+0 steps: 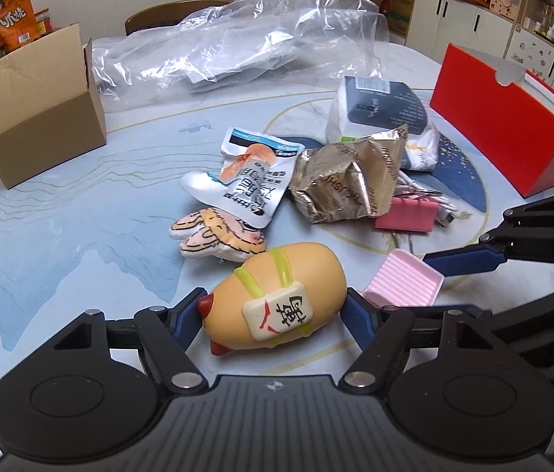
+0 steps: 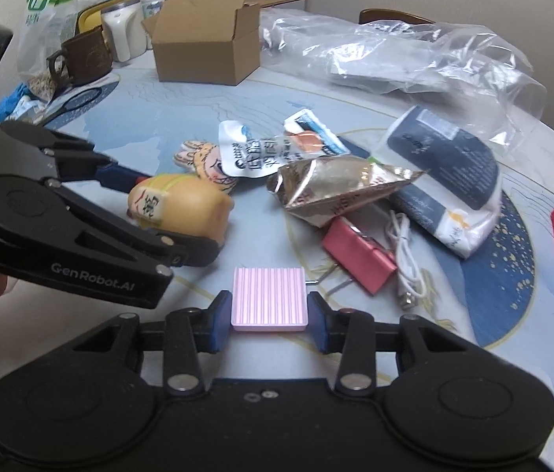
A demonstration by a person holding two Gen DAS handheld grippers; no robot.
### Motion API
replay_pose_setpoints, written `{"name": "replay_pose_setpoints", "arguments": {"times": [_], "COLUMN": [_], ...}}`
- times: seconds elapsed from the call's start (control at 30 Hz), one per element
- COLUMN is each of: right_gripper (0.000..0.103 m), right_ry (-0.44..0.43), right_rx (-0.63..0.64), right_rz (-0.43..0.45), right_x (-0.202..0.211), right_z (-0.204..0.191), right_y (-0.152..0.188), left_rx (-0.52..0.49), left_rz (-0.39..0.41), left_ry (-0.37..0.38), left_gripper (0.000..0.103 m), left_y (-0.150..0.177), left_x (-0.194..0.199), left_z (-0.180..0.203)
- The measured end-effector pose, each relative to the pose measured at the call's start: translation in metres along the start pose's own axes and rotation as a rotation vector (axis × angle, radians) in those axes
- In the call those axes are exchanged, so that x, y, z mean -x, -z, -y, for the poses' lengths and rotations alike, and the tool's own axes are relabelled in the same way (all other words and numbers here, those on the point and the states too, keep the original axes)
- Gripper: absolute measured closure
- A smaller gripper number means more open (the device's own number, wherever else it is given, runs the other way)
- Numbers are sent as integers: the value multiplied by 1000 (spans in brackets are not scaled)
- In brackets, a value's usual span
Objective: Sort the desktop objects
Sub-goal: 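Grasp the pink sponge pad with the right tool while the left tool grasps the yellow toy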
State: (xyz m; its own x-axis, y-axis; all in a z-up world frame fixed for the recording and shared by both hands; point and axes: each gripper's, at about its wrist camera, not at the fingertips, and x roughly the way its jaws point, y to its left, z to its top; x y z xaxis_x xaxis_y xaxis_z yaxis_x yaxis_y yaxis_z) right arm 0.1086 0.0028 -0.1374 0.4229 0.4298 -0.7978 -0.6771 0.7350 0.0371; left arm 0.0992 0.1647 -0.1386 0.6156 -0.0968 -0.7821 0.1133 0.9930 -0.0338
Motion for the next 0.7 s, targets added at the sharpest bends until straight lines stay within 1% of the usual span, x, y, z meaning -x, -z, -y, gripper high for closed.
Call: {"name": "replay_pose_setpoints", "arguments": {"times": [0.2, 0.43, 0.7], "right_gripper": [63, 63, 63], "right_ry": [2, 10, 48], "right_rx": [-41, -70, -125], "right_rz": [16, 35, 71], "right_x": [17, 38, 68], "right_z": [15, 31, 57], "right_y": [2, 7, 11], "left_rx": [-10, -36, -75], "left_rz": [3, 27, 61], "left_ry": [18, 47, 78], "left_gripper": [30, 30, 30], "left_y": [-3, -14, -30], "left_x": [9, 22, 37], "left_z": [10, 29, 59]}}
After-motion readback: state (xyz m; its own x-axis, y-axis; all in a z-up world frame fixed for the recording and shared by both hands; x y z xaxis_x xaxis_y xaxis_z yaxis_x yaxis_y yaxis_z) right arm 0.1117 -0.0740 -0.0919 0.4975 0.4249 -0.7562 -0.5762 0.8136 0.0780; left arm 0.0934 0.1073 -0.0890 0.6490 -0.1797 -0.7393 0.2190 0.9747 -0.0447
